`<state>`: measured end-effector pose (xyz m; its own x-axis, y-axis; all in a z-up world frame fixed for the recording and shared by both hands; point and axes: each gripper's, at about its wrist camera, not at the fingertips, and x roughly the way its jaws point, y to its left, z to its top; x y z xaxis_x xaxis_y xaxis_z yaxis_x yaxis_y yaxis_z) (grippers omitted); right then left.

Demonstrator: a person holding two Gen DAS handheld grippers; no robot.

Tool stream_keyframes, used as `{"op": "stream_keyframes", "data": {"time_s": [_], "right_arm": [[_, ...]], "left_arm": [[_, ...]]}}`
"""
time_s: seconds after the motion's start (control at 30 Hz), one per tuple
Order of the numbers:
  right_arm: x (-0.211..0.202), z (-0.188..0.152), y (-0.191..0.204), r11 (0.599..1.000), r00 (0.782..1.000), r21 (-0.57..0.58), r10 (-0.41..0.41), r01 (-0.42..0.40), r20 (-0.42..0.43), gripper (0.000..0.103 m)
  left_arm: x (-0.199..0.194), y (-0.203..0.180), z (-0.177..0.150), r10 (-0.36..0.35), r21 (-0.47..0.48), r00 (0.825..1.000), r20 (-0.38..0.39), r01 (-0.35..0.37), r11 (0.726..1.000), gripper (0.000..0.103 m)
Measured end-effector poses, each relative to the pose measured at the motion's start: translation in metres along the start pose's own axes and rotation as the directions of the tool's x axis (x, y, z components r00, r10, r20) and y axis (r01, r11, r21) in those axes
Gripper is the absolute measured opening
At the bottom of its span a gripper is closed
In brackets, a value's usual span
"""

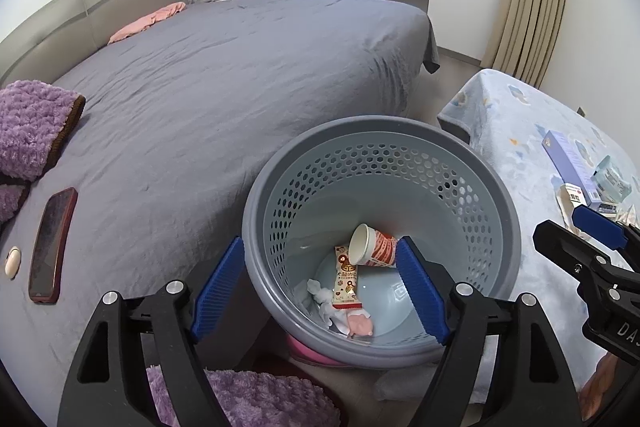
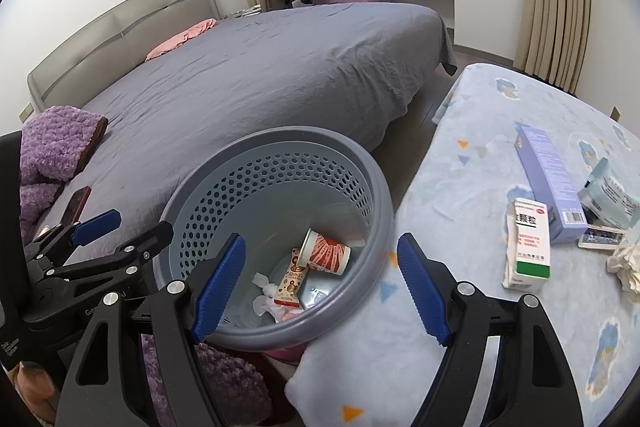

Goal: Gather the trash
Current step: 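Withdraw both grippers from the wastebasket toward the mattress items, then grasp the crumpled white paper with the right gripper while the left gripper approaches the medicine box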

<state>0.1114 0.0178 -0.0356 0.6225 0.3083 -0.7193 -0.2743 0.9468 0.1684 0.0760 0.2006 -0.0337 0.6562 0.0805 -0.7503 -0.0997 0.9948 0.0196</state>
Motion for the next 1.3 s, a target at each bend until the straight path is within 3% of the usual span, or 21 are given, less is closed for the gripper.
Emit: {"op": "stream_keyframes", "data": {"time_s": [0.3, 0.57, 1.0, 1.3], "right_arm": [[-0.024, -0.009, -0.032, 0.998, 0.999, 0.058, -0.034, 0.033, 0.018, 0.075], [-0.065, -0.023, -0.078, 0.984, 0.991, 0.137, -0.121, 0.113, 0.05, 0.075], [-0.126, -0.081, -0.171, 0.938, 0.971, 0.275, -0.233, 0.211, 0.052, 0.075], [-0.144, -0.109, -0.224, 0.903, 0.96, 0.352, -0.276, 0.246, 0.038, 0.075]], "left_arm": [[-0.011, -0.03, -0.001, -0.049, 0.039, 0.999, -0.003, 0.049, 0.998, 0.077], [-0.03, -0.069, 0.003, -0.121, 0.096, 0.993, 0.017, 0.119, 0.988, 0.077], [-0.056, -0.151, -0.005, -0.177, 0.199, 0.984, 0.021, 0.169, 0.965, 0.077], [-0.061, -0.209, -0.017, -0.22, 0.274, 0.976, 0.002, 0.211, 0.938, 0.078]]}}
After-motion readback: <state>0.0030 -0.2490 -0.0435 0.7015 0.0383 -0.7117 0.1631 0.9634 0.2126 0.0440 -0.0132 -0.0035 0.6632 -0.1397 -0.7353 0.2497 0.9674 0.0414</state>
